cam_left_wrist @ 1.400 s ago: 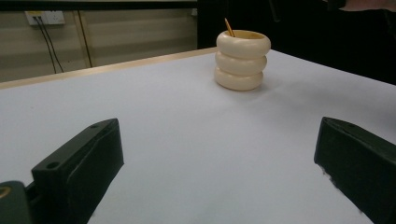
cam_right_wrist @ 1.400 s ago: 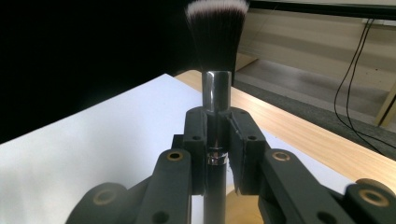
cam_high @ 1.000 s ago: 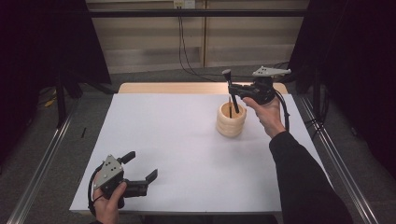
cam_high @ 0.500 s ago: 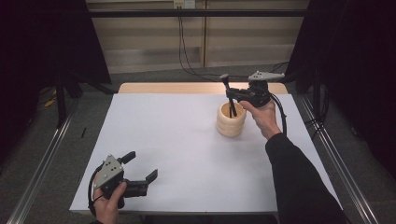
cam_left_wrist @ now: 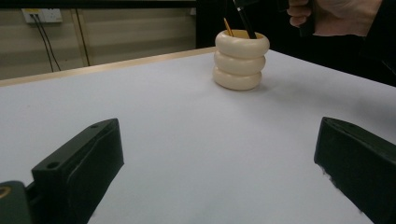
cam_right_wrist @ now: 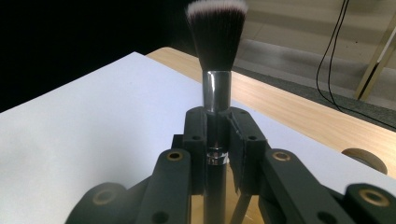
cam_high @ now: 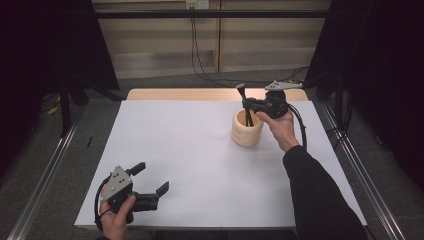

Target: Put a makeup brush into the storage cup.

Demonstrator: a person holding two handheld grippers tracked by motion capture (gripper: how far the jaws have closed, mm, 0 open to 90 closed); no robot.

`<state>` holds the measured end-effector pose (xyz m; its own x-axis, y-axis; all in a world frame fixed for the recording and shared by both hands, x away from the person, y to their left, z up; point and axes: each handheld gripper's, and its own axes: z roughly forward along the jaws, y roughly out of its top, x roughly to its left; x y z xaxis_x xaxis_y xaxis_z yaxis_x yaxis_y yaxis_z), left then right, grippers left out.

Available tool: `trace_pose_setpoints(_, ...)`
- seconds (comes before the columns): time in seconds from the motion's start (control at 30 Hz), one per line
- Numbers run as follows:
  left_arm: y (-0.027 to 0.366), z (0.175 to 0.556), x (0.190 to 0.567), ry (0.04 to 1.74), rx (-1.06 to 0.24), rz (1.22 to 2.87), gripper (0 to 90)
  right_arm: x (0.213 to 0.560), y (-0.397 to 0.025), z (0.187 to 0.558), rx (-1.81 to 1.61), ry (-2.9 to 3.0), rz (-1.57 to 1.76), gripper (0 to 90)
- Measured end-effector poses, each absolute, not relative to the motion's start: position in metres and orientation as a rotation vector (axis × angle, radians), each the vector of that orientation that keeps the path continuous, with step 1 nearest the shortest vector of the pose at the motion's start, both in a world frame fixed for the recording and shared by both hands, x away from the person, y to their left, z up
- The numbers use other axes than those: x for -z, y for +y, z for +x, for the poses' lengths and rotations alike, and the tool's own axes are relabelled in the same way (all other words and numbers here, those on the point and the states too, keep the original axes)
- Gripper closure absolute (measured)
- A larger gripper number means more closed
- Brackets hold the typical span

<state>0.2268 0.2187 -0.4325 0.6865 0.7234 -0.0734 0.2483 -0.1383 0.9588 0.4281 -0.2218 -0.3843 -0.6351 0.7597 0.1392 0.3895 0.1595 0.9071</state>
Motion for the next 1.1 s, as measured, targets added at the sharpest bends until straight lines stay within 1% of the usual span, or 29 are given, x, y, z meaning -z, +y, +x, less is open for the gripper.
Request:
trace_pose_setpoints(0.27,0.218,0.227,0.433,0.789,-0.497,1.706,1.2,0.399,-0.225,0.427,-1.466,2.103,1.125,77.6)
trace_pose_setpoints(0.67,0.219,0.227,0.433,0.788,-0.496,1.703,1.2,0.405,-0.220,0.428,-1.462,2.130,1.115,77.5)
trace_pose_setpoints(0.87,0.219,0.227,0.433,0.785,-0.493,1.709,1.2,0.414,-0.224,0.426,-1.448,2.127,1.137,77.3)
trace_pose_setpoints(1.1,0.218,0.227,0.433,0.783,-0.495,1.708,1.1,0.417,-0.224,0.425,-1.453,2.126,1.145,77.1)
